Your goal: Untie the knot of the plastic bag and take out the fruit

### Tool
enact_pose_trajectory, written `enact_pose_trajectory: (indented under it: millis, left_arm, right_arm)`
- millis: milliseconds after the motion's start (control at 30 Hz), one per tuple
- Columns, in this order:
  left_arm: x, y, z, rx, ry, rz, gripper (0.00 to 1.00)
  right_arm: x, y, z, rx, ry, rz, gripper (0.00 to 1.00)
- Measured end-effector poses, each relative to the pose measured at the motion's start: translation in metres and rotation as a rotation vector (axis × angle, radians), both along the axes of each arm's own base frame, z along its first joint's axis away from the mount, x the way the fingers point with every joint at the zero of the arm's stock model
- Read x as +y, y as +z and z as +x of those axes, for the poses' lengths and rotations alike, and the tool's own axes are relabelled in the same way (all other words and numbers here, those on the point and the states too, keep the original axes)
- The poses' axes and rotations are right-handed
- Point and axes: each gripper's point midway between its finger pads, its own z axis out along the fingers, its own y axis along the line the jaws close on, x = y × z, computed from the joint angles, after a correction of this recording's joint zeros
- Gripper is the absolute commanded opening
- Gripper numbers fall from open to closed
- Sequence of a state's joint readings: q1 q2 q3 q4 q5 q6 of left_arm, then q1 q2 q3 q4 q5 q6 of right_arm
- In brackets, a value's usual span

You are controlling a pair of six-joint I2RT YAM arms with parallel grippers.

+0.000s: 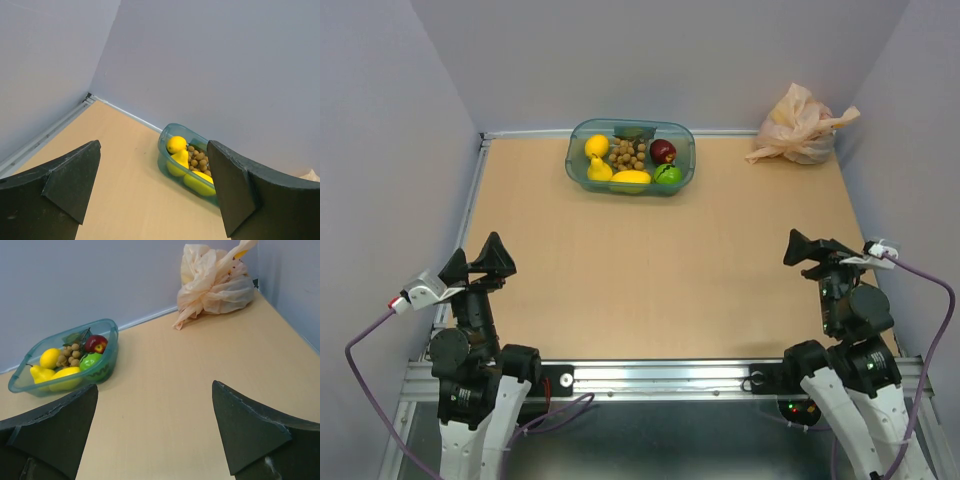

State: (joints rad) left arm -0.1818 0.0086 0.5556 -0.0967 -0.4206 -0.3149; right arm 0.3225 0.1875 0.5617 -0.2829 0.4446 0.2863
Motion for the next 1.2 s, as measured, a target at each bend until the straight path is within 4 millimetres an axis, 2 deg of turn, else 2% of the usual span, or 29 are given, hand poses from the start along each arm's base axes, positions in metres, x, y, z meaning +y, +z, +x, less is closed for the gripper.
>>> enact_pose_trajectory:
  millis: [267,367,500,600,667,800,900,967,1100,1167,1200]
  left_arm:
    - [0.001,0.000,0.000,0.000,0.004,-0.001,0.99]
    - [0.001,0.000,0.000,0.001,0.007,0.000,0.99]
    - [0.001,0.000,0.000,0.000,0.007,0.001,0.99]
    - [0.001,0.000,0.000,0.000,0.005,0.000,0.99]
    - [0.000,0.000,0.000,0.000,0.000,0.000,0.99]
    - [-0.003,-0.001,0.001,0.002,-0.017,-0.002,0.99]
    - [-0.007,-0.001,0.001,0.006,-0.040,-0.003,0.99]
    - [-0.010,-0.003,0.002,0.010,-0.054,-0.004,0.99]
    - [-0.014,-0.005,0.003,0.019,-0.078,-0.003,0.99]
    - [-0.016,-0.006,0.003,0.022,-0.087,-0.003,0.99]
    - [-0.017,-0.006,0.003,0.025,-0.090,-0.003,0.99]
  right_arm:
    - [-0.001,0.003,-0.003,-0.015,0.001,0.008,1.00]
    - [0.005,0.001,0.001,-0.004,0.027,0.003,1.00]
    - [0.020,-0.003,0.015,0.068,0.087,-0.025,1.00]
    - [0.032,0.004,0.032,0.123,0.118,-0.026,1.00]
    - [0.040,0.009,0.047,0.161,0.129,-0.018,1.00]
    - [0.054,0.002,0.089,0.275,0.115,0.007,1.00]
    - [0.063,-0.002,0.133,0.346,0.068,0.011,1.00]
    - [0.065,-0.019,0.166,0.394,0.012,0.007,1.00]
    - [0.052,-0.059,0.218,0.467,-0.121,0.018,1.00]
    - [0.035,-0.074,0.244,0.478,-0.192,0.054,1.00]
    - [0.021,-0.079,0.264,0.465,-0.238,0.085,1.00]
